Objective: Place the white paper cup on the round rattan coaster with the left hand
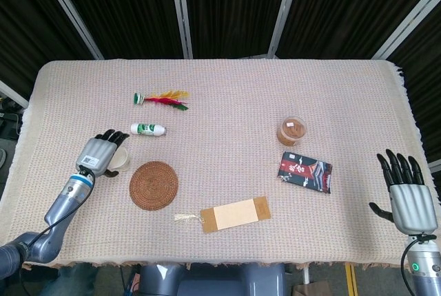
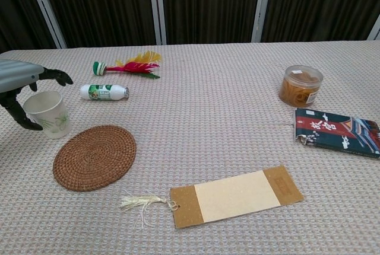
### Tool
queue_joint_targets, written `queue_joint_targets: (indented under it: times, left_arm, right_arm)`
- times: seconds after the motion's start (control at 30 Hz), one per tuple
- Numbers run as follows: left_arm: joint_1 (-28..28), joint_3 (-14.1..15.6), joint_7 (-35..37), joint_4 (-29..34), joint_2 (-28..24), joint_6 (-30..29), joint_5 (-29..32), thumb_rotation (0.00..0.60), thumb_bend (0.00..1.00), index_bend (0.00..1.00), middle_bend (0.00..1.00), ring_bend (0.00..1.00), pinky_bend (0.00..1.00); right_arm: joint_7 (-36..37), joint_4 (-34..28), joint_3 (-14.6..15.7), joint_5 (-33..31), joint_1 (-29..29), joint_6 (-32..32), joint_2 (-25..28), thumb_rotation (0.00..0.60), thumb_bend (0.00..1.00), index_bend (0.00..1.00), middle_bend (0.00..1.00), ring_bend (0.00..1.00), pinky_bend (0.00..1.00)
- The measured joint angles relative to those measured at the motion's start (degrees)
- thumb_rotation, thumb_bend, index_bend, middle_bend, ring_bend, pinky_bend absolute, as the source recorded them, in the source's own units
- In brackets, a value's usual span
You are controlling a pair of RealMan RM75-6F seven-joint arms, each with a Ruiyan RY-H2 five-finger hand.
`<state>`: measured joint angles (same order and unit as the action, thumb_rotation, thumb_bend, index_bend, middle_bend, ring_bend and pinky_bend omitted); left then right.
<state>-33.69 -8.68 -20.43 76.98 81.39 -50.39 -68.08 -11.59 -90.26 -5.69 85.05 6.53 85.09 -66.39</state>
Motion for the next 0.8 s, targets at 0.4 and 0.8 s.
queue_joint_targets:
  times: [0.4,0.8]
  left_arm:
    - [-0.7,-0.3,3.5,-1.4,0.5,-0.2,0.0,0.6,0.11,0.44,0.43,0.33,0.45]
    - [0.2,-1.2,6.3,10.5,-5.8,-4.4,-3.4,0.6,0.08,0.43,0.43,0.33,0.45]
  right_arm:
    - [0.5,0.3,-0.1,-0.1,0.3,-0.4,-0.1,0.6,0.0,0.0,0.0,0.0,0.0]
    - [1.8,-0.2,0.1,0.3,0.2,-0.2,0.5,0.6,0.0,0.0,0.0,0.0,0.0]
